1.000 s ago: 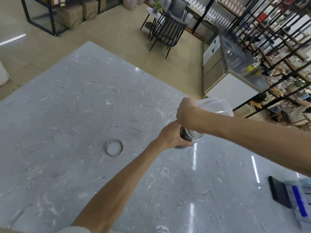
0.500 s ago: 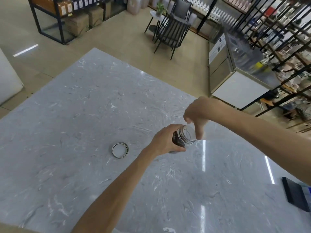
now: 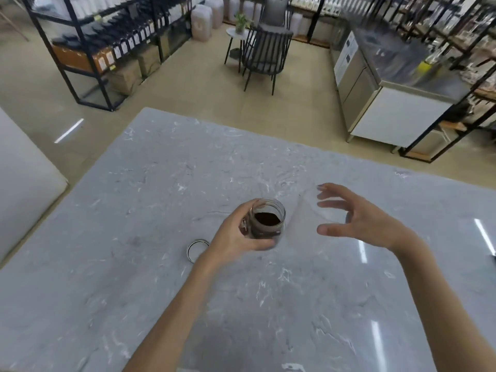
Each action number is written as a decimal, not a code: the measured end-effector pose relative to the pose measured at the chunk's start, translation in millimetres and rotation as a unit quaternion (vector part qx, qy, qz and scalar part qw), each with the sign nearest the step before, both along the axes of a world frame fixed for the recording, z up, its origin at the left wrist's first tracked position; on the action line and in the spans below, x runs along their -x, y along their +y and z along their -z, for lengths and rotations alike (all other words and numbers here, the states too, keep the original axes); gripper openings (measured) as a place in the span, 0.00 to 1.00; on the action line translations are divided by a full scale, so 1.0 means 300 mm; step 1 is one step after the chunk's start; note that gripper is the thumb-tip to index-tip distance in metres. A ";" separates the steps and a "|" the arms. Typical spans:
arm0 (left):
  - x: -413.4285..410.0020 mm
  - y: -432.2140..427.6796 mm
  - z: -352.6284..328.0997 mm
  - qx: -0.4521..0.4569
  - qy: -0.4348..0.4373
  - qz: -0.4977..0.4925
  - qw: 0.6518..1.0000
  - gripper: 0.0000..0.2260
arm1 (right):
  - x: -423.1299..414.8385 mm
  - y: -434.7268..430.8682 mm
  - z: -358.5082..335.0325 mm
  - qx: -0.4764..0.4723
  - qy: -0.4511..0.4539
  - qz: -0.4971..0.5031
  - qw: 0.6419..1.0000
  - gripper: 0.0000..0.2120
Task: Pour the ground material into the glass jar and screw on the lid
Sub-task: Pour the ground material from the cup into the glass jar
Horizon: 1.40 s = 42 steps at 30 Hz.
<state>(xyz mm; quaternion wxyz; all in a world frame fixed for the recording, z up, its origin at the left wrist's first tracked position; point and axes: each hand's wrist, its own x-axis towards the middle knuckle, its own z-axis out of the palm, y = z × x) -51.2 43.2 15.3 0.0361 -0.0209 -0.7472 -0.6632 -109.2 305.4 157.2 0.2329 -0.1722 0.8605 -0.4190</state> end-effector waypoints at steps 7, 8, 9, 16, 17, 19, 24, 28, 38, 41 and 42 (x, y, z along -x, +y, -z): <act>-0.065 0.018 -0.084 0.062 0.019 0.048 0.997 0.39 | -0.166 0.125 0.182 0.098 0.067 0.064 0.991 0.45; -0.067 0.037 -0.091 0.066 0.019 0.053 0.996 0.38 | -0.183 0.154 0.205 0.096 0.074 0.076 0.990 0.46; -0.067 0.055 -0.092 0.074 0.018 0.060 0.995 0.38 | -0.198 0.180 0.224 0.086 0.079 0.082 0.990 0.46; -0.087 0.122 -0.071 0.124 -0.001 0.133 0.983 0.37 | -0.247 0.247 0.294 -0.021 0.082 0.069 0.994 0.49; -0.095 0.132 -0.068 0.123 -0.002 0.141 0.982 0.38 | -0.249 0.247 0.295 -0.029 0.078 0.060 0.995 0.49; -0.099 0.137 -0.058 0.114 -0.006 0.143 0.983 0.38 | -0.246 0.259 0.294 -0.034 0.089 0.079 0.992 0.48; -0.148 0.101 -0.008 0.112 -0.034 0.144 0.983 0.39 | -0.255 0.271 0.304 -0.074 0.095 0.072 0.990 0.48; -0.164 0.083 0.048 0.122 -0.063 0.124 0.983 0.40 | -0.268 0.237 0.370 -0.104 0.110 0.063 0.987 0.49; -0.261 0.052 0.256 0.142 -0.123 0.092 0.978 0.38 | -0.373 0.274 0.560 -0.130 0.097 0.126 0.979 0.48; -0.218 0.056 0.273 0.156 -0.126 0.089 0.976 0.37 | -0.344 0.267 0.579 -0.127 0.093 0.121 0.980 0.47; -0.199 0.057 0.278 0.158 -0.125 0.089 0.975 0.37 | -0.331 0.268 0.585 -0.128 0.100 0.119 0.980 0.47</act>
